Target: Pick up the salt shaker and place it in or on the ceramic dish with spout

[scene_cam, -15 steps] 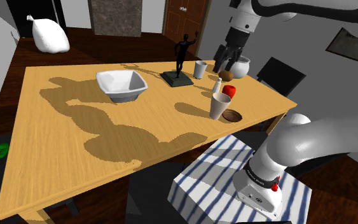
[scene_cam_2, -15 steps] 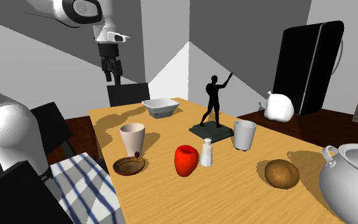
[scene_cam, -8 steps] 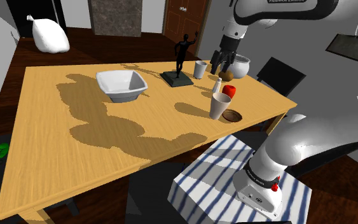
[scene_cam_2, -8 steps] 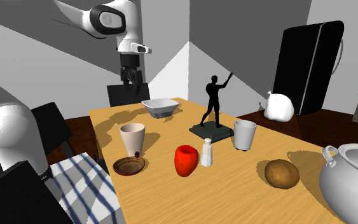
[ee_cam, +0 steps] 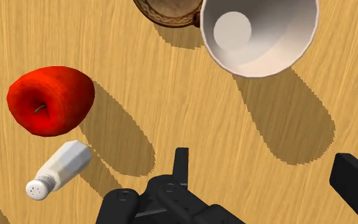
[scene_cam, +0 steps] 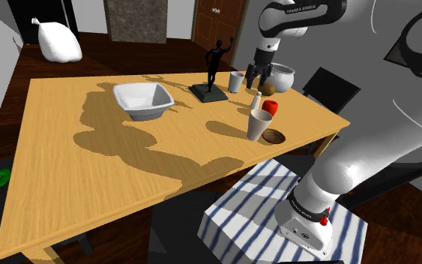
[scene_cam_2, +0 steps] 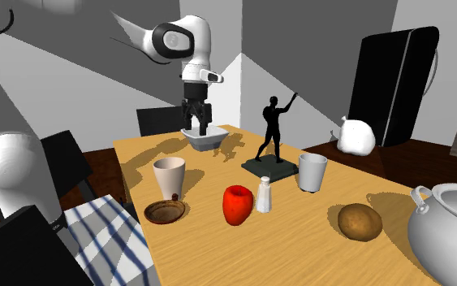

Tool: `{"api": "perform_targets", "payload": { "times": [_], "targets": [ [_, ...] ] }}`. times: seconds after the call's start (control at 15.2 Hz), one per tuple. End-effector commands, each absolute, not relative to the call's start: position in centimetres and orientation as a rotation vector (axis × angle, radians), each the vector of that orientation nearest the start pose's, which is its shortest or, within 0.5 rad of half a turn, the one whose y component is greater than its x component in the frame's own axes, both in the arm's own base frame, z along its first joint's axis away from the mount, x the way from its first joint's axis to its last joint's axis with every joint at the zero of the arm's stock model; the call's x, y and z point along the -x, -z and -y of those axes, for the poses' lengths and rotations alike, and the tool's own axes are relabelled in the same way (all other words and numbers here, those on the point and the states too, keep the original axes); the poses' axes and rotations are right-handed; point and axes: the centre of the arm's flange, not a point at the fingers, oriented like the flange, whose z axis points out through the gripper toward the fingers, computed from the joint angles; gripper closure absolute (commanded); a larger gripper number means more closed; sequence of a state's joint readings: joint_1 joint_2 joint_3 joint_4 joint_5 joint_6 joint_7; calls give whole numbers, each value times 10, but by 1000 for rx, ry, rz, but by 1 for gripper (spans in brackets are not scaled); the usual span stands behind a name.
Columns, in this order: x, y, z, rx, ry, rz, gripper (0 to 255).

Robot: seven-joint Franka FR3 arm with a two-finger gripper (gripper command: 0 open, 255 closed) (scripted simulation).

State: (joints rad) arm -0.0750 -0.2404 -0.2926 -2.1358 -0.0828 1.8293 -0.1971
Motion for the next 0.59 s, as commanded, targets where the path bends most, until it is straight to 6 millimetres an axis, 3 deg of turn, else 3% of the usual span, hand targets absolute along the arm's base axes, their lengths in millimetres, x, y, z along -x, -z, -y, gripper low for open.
{"api": "perform_targets", "payload": {
  "times": [0.0,0.53],
  "targets": [
    [-453,-485,206,3131,-146,-224,0],
    [-503,-439,289,3159,-255,-274,0]
  ]
}}
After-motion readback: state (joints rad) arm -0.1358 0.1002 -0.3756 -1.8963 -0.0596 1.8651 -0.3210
